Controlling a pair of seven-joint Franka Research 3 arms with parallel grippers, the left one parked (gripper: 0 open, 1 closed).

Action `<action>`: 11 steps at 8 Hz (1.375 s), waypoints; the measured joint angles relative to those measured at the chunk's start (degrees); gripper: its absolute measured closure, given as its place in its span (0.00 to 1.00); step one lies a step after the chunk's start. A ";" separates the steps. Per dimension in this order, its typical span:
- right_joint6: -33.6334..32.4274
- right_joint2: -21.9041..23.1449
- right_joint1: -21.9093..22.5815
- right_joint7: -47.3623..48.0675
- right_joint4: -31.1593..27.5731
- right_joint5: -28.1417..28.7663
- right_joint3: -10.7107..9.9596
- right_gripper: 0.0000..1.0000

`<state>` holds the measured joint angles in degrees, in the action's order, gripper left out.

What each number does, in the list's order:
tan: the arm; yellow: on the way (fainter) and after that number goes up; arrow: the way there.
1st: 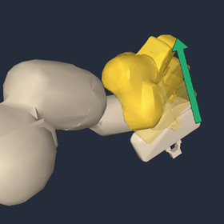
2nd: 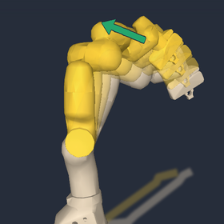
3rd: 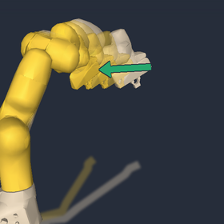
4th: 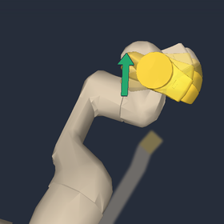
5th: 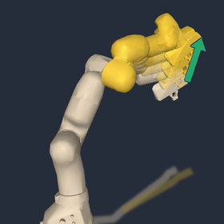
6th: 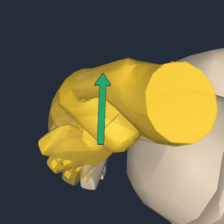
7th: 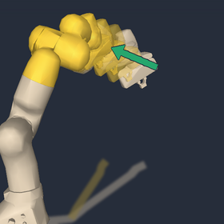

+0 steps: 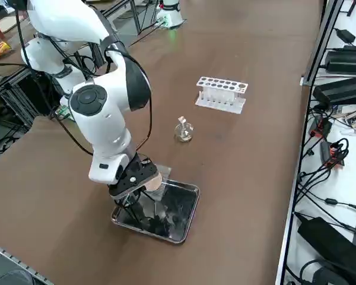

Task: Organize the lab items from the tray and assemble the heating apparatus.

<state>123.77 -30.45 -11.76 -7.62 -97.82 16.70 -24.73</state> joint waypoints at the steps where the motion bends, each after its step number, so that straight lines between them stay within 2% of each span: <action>1: 0.00 -0.01 0.01 0.00 0.04 0.00 0.00 0.92; 5: 0.00 0.33 0.26 -0.11 2.66 0.00 0.00 0.92; 8: -0.55 2.76 0.60 -0.10 4.64 0.00 0.00 0.93; 11: -6.98 5.72 3.24 2.74 8.98 1.03 0.23 0.93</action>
<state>116.79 -24.73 -8.52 -4.88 -88.84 17.73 -24.51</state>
